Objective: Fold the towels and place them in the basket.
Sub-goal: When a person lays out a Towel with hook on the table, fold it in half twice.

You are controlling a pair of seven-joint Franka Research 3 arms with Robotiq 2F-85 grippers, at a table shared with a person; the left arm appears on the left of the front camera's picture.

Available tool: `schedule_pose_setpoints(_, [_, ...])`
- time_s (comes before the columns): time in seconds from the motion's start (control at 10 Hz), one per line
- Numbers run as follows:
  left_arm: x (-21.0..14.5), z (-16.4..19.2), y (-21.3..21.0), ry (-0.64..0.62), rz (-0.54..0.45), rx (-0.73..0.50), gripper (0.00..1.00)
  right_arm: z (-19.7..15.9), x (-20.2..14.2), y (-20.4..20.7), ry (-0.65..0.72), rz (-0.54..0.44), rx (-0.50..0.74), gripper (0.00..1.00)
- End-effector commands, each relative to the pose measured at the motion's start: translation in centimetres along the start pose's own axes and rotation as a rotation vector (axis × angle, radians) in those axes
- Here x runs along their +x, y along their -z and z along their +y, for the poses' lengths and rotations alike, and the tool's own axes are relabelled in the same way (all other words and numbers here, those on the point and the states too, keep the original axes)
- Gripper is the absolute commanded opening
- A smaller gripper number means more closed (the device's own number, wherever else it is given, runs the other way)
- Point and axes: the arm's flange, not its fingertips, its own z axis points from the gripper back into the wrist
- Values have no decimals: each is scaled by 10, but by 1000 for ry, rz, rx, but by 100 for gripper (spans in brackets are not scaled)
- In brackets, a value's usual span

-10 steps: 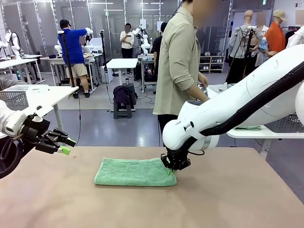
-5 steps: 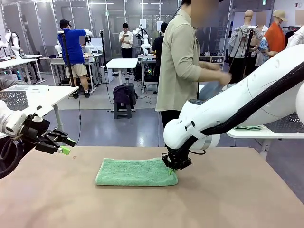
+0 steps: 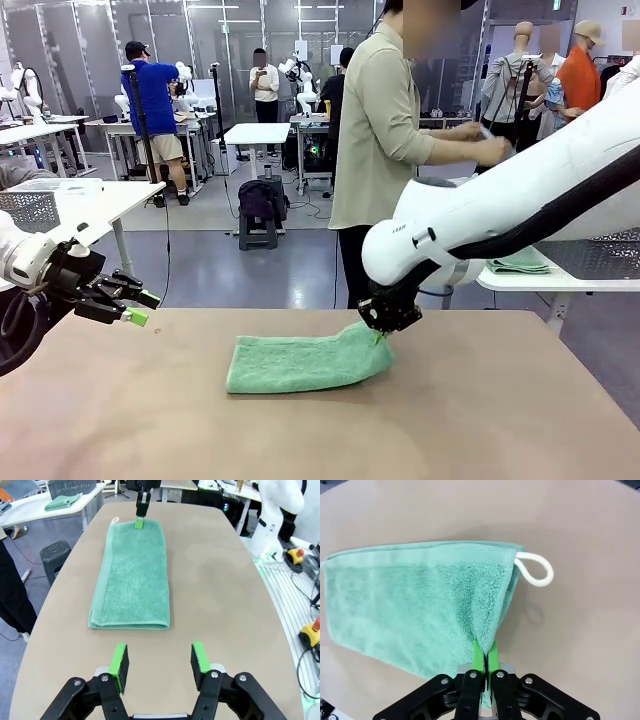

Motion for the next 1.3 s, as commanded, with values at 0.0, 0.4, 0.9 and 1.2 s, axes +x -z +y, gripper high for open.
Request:
schedule_pose_setpoints(0.0, [0, -2, -1, 0, -1, 2, 65, 30, -9, -29, -25, -12, -88, 0])
schedule_pose_setpoints(0.4, [0, -2, -1, 0, -1, 2, 65, 129, -6, -22, -111, -30, -258, 0])
schedule_pose_setpoints(0.9, [0, -2, -1, 0, -1, 2, 65, 232, -3, 29, -80, -3, -191, 0])
schedule_pose_setpoints(1.2, [0, -2, -1, 0, -1, 2, 65, 260, -2, 37, -75, 32, -147, 0])
